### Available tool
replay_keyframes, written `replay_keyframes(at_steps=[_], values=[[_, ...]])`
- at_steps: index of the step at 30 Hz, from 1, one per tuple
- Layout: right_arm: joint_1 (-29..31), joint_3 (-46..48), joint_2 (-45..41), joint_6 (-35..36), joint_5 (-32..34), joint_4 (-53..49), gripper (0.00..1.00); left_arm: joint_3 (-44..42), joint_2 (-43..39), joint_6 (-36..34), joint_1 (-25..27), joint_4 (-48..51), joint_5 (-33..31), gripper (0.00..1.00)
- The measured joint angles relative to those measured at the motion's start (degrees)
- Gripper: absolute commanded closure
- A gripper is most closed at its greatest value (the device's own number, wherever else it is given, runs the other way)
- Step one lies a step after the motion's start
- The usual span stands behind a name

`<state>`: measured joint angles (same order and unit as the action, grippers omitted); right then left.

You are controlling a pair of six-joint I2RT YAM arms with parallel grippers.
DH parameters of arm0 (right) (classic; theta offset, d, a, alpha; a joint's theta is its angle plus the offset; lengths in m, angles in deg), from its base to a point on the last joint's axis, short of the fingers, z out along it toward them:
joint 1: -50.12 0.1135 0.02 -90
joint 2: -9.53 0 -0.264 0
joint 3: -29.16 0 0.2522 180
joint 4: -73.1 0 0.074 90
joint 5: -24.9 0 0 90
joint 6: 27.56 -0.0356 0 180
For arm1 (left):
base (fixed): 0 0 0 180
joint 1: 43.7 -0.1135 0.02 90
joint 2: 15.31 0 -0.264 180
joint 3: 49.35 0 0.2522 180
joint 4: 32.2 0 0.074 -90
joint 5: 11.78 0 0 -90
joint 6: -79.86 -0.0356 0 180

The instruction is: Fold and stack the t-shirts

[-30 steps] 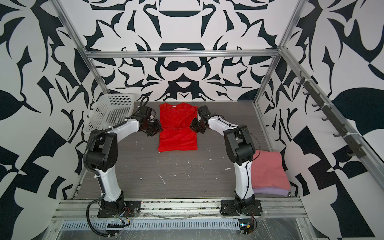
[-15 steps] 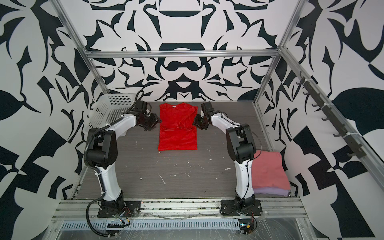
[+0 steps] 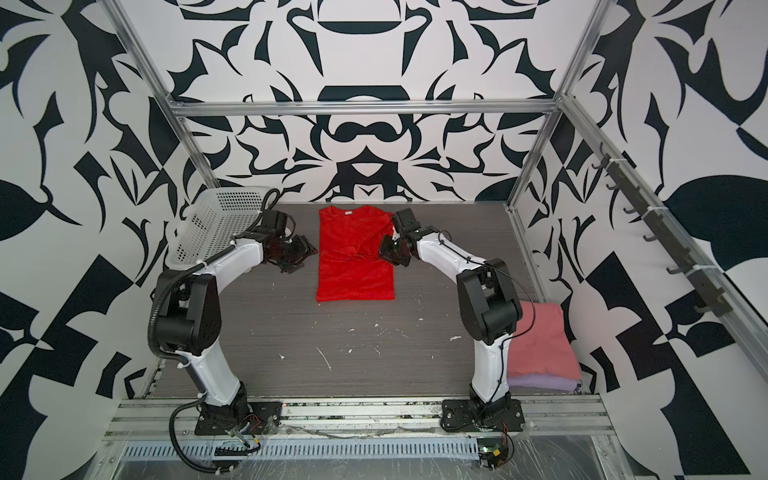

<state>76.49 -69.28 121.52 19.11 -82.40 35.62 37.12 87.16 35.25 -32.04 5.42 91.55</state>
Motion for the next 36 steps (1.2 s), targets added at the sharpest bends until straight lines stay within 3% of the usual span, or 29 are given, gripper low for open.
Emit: replay_keyframes(at_steps=[4, 9, 16, 24, 26, 28, 31, 36], values=[[2.8, 0.0, 3.0, 1.3, 0.0, -0.4, 0.66, -3.7, -3.3, 0.4, 0.7, -0.5, 0.3, 0.26], [2.6, -3.9, 8.5, 2.5, 0.2, -1.5, 0.65, -8.5, -7.1, 2.3, 2.5, -2.4, 0.5, 0.22], [-0.5, -14.8, 17.2, 2.5, -0.7, -1.7, 0.67, -14.2, -10.6, 5.7, 3.7, -5.7, 0.8, 0.22], [-5.5, -18.8, 19.9, 1.1, -2.2, -1.0, 0.66, -16.2, -11.3, 7.0, 3.7, -6.5, 0.1, 0.21], [-6.4, -18.7, 19.8, 1.1, -2.4, -0.8, 0.64, -16.2, -11.5, 7.1, 3.7, -6.5, -0.1, 0.16], [-7.0, -17.1, 18.6, 1.4, -2.4, -0.1, 0.61, -16.5, -11.8, 6.6, 3.7, -6.4, -0.3, 0.1], [-7.1, -9.8, 13.2, 1.8, -2.6, 1.1, 0.43, -18.1, -12.5, 5.6, 3.8, -6.2, -0.3, 0.1], [-6.6, 6.8, 0.2, 0.7, -3.6, 3.2, 0.38, -21.3, -12.6, 5.0, 5.0, -5.1, 0.0, 0.12]])
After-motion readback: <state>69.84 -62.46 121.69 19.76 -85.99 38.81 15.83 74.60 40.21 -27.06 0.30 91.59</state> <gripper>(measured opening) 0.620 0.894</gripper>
